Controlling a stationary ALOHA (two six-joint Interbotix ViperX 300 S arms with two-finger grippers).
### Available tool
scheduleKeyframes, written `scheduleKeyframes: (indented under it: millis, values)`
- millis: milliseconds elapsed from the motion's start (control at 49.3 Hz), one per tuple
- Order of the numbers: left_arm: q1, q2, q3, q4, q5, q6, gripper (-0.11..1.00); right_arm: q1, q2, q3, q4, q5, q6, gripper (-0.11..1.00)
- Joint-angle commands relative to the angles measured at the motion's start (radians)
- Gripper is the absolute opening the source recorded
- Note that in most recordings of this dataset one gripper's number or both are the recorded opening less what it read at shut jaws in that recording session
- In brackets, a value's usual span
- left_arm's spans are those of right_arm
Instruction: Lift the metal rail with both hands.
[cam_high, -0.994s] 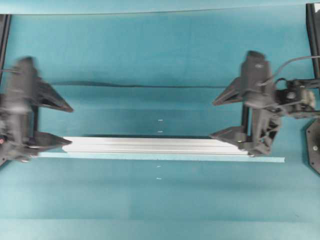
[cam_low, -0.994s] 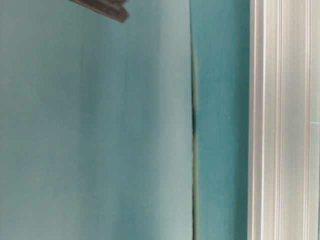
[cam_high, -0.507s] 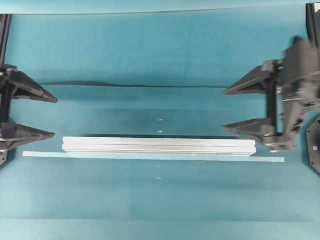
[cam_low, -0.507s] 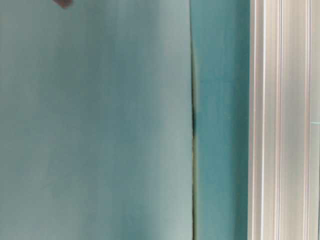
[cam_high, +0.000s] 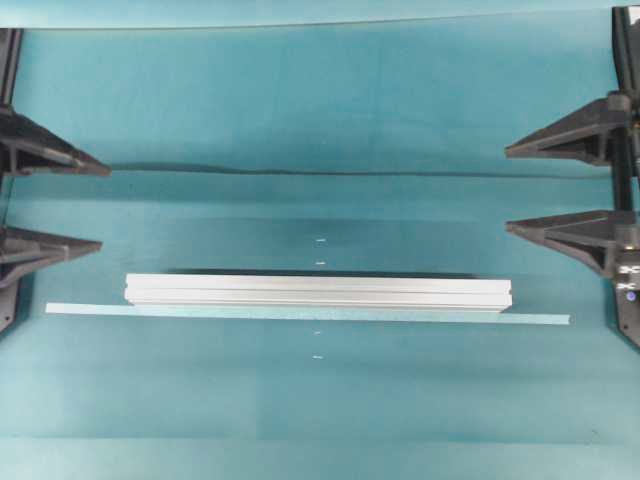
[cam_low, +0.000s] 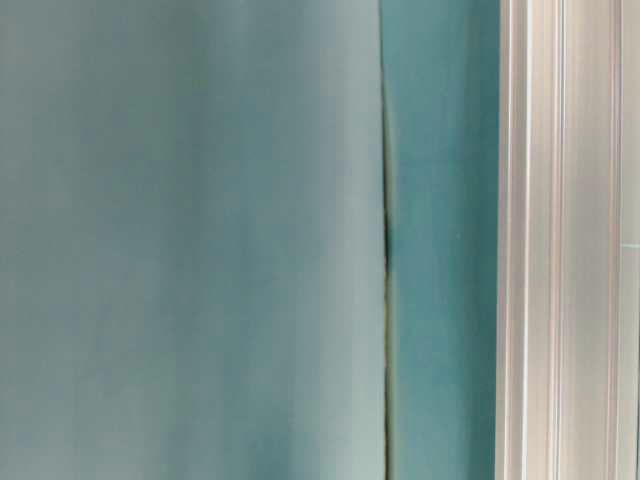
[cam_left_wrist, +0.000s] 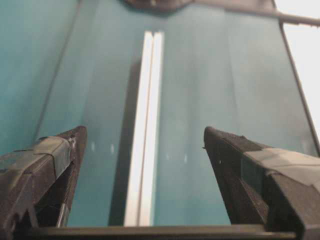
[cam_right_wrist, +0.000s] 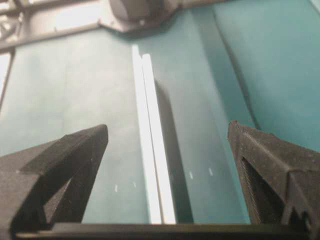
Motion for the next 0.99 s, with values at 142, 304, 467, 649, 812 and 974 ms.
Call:
scheduleKeyframes:
  millis: [142, 304, 467, 649, 812, 974]
  values:
    - [0.014, -0.012, -0.018, 0.0, -0.026, 0.002, 0.94, -0.002, -0.023, 0.011, 0.0, -0.043, 0.002, 0.98]
    - [0.012, -0.012, -0.018, 0.0, -0.026, 0.0, 0.94, -0.005, -0.026, 0.018, -0.002, -0.058, 0.002, 0.98]
    - [0.012, -0.014, -0.018, 0.0, -0.026, 0.0, 0.94, -0.005, -0.026, 0.025, 0.0, -0.066, 0.005, 0.98]
    - [0.014, -0.015, -0.018, 0.0, -0.026, 0.0, 0.94, -0.005, -0.026, 0.028, 0.0, -0.072, 0.006, 0.98]
    - [0.014, -0.017, -0.018, 0.0, -0.026, -0.005, 0.94, -0.008, -0.026, 0.029, 0.0, -0.072, 0.006, 0.98]
    - [0.012, -0.023, -0.017, 0.0, -0.026, -0.006, 0.94, -0.011, -0.026, 0.031, 0.0, -0.071, 0.006, 0.98]
